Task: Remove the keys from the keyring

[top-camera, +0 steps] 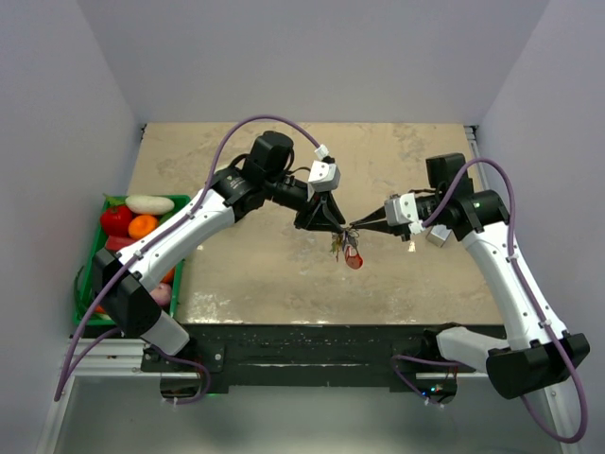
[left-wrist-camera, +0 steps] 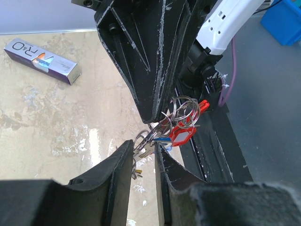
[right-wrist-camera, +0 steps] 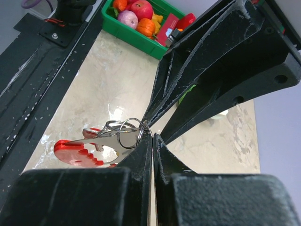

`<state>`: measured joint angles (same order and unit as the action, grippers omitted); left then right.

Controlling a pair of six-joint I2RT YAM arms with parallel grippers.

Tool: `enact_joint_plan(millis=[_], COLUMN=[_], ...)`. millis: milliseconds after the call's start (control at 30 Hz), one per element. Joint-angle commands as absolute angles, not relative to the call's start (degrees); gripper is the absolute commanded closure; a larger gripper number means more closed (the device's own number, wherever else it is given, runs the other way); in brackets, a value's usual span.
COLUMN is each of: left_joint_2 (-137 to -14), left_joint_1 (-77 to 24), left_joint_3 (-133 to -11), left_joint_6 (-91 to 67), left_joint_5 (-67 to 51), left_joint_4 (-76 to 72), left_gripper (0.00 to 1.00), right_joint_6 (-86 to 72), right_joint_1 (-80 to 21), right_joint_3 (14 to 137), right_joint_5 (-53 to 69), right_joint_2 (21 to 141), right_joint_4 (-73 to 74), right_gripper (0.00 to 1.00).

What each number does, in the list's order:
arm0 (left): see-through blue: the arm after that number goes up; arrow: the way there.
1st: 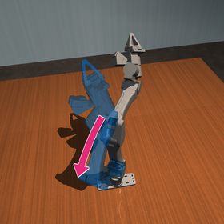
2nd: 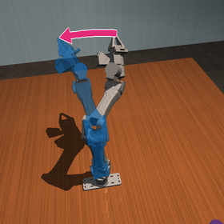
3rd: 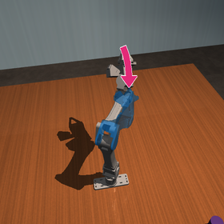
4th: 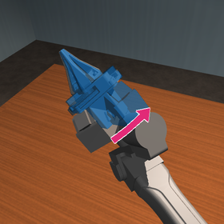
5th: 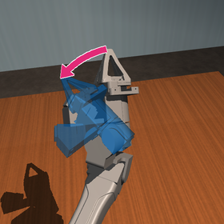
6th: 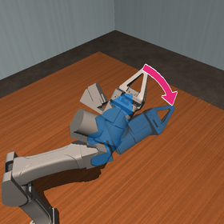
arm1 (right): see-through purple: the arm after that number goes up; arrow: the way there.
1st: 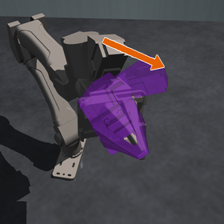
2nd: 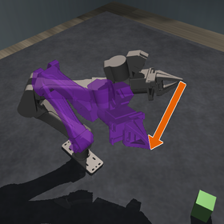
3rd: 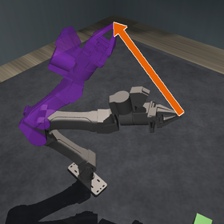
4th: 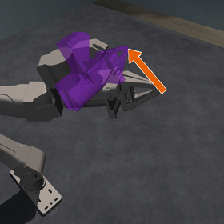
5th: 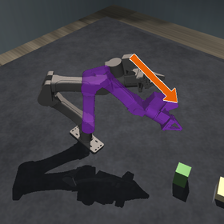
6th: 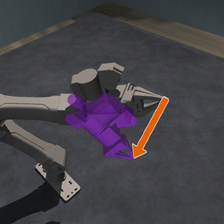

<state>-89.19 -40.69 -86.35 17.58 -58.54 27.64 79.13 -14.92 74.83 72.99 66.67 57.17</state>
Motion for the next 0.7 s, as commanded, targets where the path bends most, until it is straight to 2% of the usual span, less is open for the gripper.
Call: enact_joint_plan(millis=[0,433,667], left_joint_2=[-87.8,-88.2,-88.2], left_joint_1=[-41.0,-41.0,-41.0], left_joint_3=[-88.3,-87.0,-87.5], left_joint_6=[16.7,15.8,15.3], left_joint_5=[-59.3,-60.3,-60.6], left_joint_4=[25.8,24.7,24.4], left_gripper=[0.69,0.75,0.89], right_joint_6=[79.7,77.1,75.8], right_joint_1=[-14.4,-14.2,-14.2], right_joint_3=[74.5,74.2,73.7], right_joint_5=[74.9,74.4,73.8], right_joint_2=[65.2,65.4,65.1], right_joint_4=[54.4,52.4,51.1], right_gripper=[1.0,1.0,1.0])
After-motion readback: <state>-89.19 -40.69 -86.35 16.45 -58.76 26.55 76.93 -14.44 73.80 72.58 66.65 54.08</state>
